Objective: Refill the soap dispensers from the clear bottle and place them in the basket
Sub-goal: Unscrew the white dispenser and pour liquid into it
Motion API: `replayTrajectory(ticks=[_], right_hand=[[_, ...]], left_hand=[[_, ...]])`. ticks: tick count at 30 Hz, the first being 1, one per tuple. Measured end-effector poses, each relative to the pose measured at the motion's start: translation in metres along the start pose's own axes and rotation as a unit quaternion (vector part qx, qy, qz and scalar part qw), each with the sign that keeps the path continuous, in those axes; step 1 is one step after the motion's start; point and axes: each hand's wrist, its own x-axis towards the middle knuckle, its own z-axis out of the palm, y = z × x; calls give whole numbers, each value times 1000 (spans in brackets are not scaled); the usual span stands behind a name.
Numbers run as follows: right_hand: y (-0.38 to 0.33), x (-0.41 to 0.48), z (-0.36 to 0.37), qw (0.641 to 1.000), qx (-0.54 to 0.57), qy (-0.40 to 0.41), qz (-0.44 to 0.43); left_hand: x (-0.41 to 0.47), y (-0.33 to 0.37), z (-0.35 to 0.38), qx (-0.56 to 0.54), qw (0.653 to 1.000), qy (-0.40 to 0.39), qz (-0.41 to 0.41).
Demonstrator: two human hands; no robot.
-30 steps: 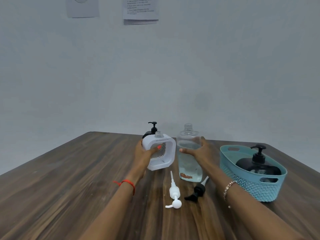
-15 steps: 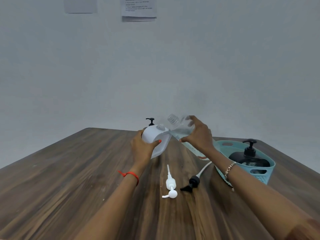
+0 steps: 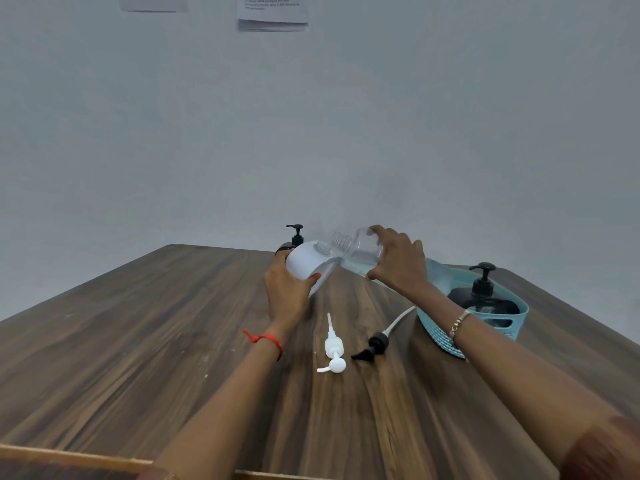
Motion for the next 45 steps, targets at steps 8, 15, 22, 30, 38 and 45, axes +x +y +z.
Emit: replayTrajectory(ticks=[8,15,22,30,38,45], right_hand=[[0,-3,1,999,-36,-9,-5],[-2,-3,-2,996,-80,-15,-24],[-3,-4,-5,994,-107,-19,-33],[-3,-4,-4,992,-115,-20,-42],[-3,-4,-5,992,-118,-23,-45],[-5,-4,-4,992,-115,-27,-44]], left_hand=[[-8,4,0,-2,1000,-1,6],[-14,6,-1,-1,1000,0,-7],[-17,5,-2,-3,1000,-1,-5],[-19,4,-4,3,1000,-1,-13],[-20,4,-4,-1,1000,-2,-13],[-20,2,-6,1,1000,-4,-15]])
